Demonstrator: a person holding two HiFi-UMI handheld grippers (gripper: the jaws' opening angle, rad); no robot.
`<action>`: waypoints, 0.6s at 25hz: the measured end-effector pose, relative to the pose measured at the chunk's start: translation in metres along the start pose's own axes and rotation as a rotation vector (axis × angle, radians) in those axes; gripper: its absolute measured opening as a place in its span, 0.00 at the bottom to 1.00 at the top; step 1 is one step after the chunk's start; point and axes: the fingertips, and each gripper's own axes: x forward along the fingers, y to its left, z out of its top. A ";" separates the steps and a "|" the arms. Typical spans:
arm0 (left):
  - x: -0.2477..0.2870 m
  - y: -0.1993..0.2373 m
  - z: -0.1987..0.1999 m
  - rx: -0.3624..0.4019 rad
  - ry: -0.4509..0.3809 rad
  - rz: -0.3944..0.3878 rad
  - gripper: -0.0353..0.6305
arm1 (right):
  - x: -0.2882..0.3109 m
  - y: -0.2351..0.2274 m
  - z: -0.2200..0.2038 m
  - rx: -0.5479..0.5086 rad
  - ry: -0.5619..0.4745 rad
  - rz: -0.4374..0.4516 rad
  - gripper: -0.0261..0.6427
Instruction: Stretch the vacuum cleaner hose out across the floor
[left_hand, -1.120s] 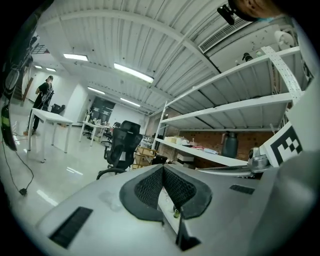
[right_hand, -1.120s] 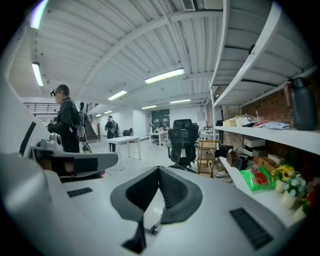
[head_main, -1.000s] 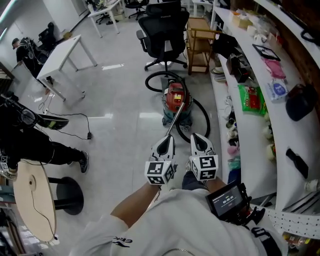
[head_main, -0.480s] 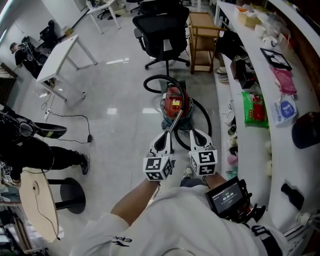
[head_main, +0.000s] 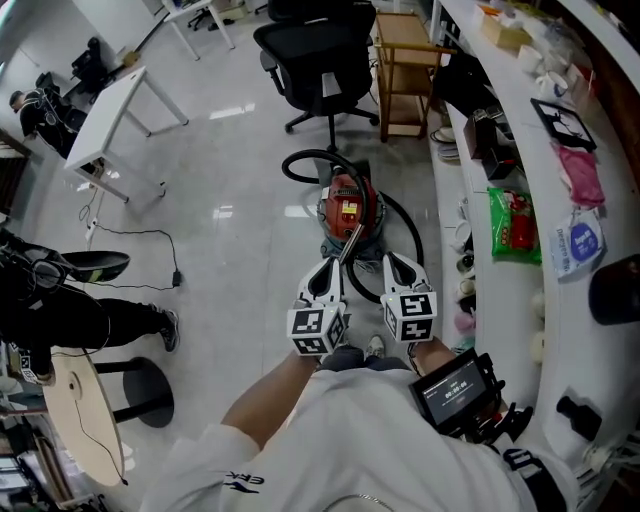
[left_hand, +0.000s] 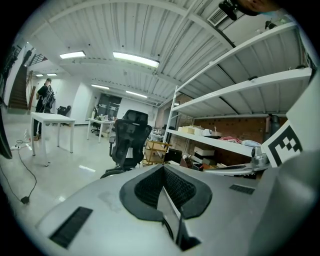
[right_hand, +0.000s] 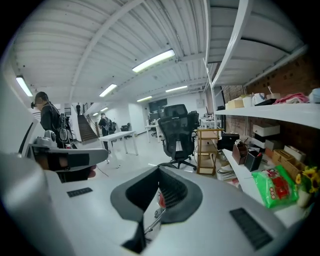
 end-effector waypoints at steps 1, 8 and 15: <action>0.005 0.005 0.000 0.001 0.004 -0.004 0.06 | 0.006 -0.001 0.001 -0.001 0.006 -0.005 0.04; 0.033 0.045 0.008 -0.006 0.024 -0.047 0.06 | 0.049 0.004 0.015 -0.008 0.030 -0.059 0.04; 0.063 0.081 0.000 -0.006 0.055 -0.075 0.06 | 0.093 0.005 0.012 -0.014 0.071 -0.094 0.04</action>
